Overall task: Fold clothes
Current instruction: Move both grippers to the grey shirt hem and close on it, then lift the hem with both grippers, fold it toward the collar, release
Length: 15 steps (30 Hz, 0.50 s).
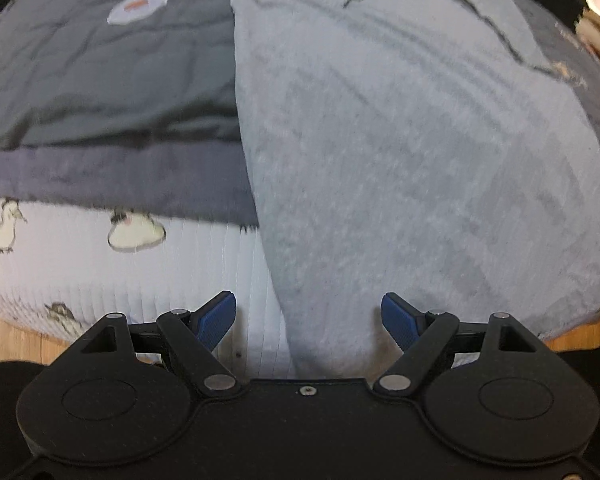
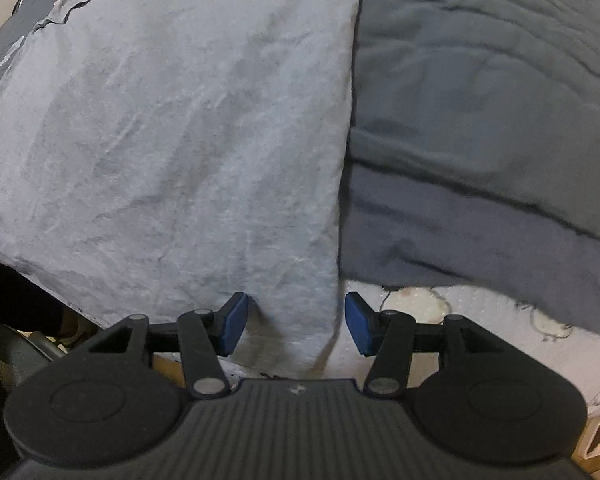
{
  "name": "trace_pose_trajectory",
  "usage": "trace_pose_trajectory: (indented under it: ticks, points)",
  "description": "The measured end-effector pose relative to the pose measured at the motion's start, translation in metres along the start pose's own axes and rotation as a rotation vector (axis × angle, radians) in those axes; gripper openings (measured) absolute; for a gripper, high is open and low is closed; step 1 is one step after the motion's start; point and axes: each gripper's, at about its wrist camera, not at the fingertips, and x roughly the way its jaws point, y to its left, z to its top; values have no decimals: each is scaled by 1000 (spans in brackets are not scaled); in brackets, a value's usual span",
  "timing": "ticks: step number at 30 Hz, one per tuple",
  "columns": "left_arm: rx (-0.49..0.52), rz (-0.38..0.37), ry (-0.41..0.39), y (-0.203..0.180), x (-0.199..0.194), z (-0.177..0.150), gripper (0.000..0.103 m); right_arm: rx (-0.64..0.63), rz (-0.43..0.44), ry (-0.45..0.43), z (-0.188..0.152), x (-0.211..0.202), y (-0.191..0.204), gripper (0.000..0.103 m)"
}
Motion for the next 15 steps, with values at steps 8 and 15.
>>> trace_pose_trajectory:
  ticks: [8, 15]
  points:
    - [59, -11, 74, -16, 16, -13, 57, 34, 49, -29, -3, 6, 2, 47]
    - [47, -65, 38, -16, 10, -17, 13, 120, 137, -121, -5, -4, -4, 2]
